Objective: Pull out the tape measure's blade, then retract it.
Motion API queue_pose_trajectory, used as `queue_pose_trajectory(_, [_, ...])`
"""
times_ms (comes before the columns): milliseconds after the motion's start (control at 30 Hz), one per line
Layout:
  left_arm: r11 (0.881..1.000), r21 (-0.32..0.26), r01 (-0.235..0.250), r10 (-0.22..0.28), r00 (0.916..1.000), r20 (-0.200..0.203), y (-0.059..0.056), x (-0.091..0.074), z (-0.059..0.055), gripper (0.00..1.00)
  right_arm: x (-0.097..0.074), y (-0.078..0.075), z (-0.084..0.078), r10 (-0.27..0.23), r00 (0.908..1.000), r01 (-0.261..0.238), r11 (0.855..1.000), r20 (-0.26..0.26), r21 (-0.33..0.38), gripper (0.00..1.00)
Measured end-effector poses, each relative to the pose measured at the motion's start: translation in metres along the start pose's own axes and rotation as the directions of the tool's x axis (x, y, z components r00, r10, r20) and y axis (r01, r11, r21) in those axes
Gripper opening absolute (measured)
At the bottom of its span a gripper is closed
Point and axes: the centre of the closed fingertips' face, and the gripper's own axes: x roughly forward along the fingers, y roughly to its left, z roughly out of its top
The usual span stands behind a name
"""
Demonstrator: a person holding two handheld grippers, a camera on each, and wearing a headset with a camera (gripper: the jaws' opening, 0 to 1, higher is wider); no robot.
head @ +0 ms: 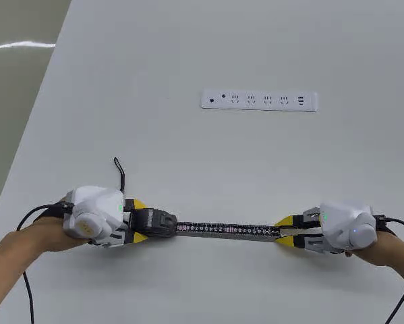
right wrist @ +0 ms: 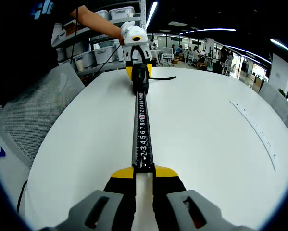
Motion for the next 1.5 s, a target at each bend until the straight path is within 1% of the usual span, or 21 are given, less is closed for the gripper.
queue_pose_trajectory(200, [1.000,0.000,0.001,-0.001,1.0000,-0.002,0.000,0.000,0.000,0.28,-0.003,0.000,-0.003,-0.002,1.0000,0.002,1.000,-0.004,0.001,0.10])
queue_pose_trajectory(567, [1.000,0.000,0.004,-0.004,1.0000,-0.005,0.000,0.001,0.000,0.28,-0.011,-0.001,-0.014,-0.013,0.9998,0.014,1.000,-0.017,0.013,0.10])
queue_pose_trajectory(700, [1.000,0.000,0.004,-0.004,1.0000,-0.003,0.000,0.001,0.000,0.28,-0.013,0.000,-0.014,-0.011,0.9997,0.011,1.000,-0.021,0.019,0.10])
queue_pose_trajectory(867, [1.000,0.000,0.003,-0.003,1.0000,-0.005,0.000,0.001,0.001,0.28,-0.011,-0.002,-0.016,-0.015,0.9995,0.015,1.000,-0.028,0.019,0.11])
queue_pose_trajectory(933, [1.000,-0.001,0.005,-0.005,1.0000,-0.005,0.000,0.001,0.001,0.28,-0.011,-0.002,-0.015,-0.009,0.9994,0.009,1.000,-0.035,0.023,0.11])
queue_pose_trajectory(1067, [1.000,0.013,0.010,-0.010,0.9999,-0.012,0.000,0.003,0.001,0.29,-0.010,-0.003,-0.014,-0.015,0.9986,0.016,1.000,-0.050,0.010,0.12])
queue_pose_trajectory(1367, [1.000,0.016,0.017,-0.017,0.9998,-0.007,-0.001,0.003,0.002,0.30,-0.009,-0.002,-0.015,-0.007,0.9962,0.008,1.000,-0.087,0.008,0.13])
queue_pose_trajectory(1400, [1.000,0.016,0.017,-0.017,0.9998,-0.007,-0.001,0.003,0.002,0.30,-0.009,-0.003,-0.015,-0.007,0.9955,0.008,1.000,-0.095,0.010,0.13])
queue_pose_trajectory(1433, [1.000,0.016,0.016,-0.016,0.9998,-0.008,-0.001,0.004,0.002,0.30,-0.009,-0.003,-0.016,-0.009,0.9946,0.012,1.000,-0.103,0.028,0.13])
queue_pose_trajectory(1500, [1.000,0.010,0.015,-0.015,0.9998,-0.010,0.000,0.004,0.002,0.30,-0.008,-0.003,-0.015,-0.007,0.9939,0.010,1.000,-0.110,0.029,0.14])
